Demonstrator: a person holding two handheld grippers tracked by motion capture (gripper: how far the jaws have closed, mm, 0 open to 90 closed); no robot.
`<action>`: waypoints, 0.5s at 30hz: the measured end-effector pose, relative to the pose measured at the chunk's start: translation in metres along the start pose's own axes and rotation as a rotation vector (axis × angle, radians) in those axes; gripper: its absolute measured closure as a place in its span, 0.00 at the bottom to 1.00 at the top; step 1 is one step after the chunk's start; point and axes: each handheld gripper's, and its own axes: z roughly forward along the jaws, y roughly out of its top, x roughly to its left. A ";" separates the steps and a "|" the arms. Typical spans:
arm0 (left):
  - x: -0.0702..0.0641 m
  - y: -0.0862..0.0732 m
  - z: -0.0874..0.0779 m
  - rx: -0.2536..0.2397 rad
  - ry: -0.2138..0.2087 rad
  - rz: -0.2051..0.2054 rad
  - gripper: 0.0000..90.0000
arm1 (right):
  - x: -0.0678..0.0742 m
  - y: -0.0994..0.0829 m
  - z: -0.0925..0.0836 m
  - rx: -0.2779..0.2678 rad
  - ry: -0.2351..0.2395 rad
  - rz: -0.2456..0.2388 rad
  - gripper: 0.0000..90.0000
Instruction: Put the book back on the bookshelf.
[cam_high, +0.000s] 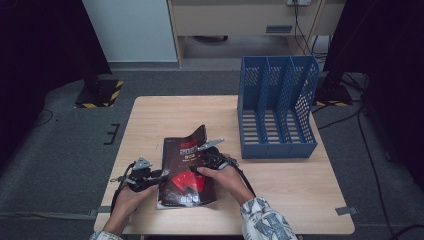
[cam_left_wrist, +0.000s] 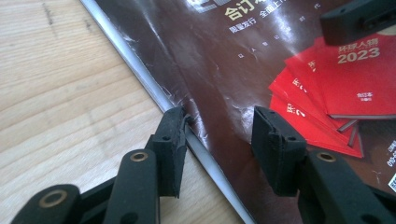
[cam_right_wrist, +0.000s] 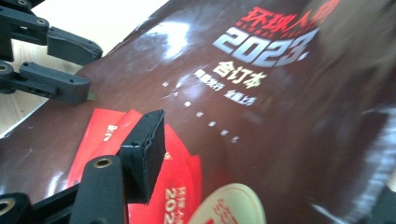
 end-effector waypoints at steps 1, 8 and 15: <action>0.000 0.000 0.001 -0.003 0.000 0.000 0.60 | 0.000 0.000 0.001 0.010 0.000 0.006 0.44; -0.003 0.002 0.003 -0.001 -0.010 0.001 0.59 | -0.006 -0.003 0.001 0.023 -0.052 0.000 0.59; -0.004 0.006 0.007 0.002 0.000 0.009 0.58 | -0.006 -0.002 0.002 0.022 -0.077 -0.013 0.62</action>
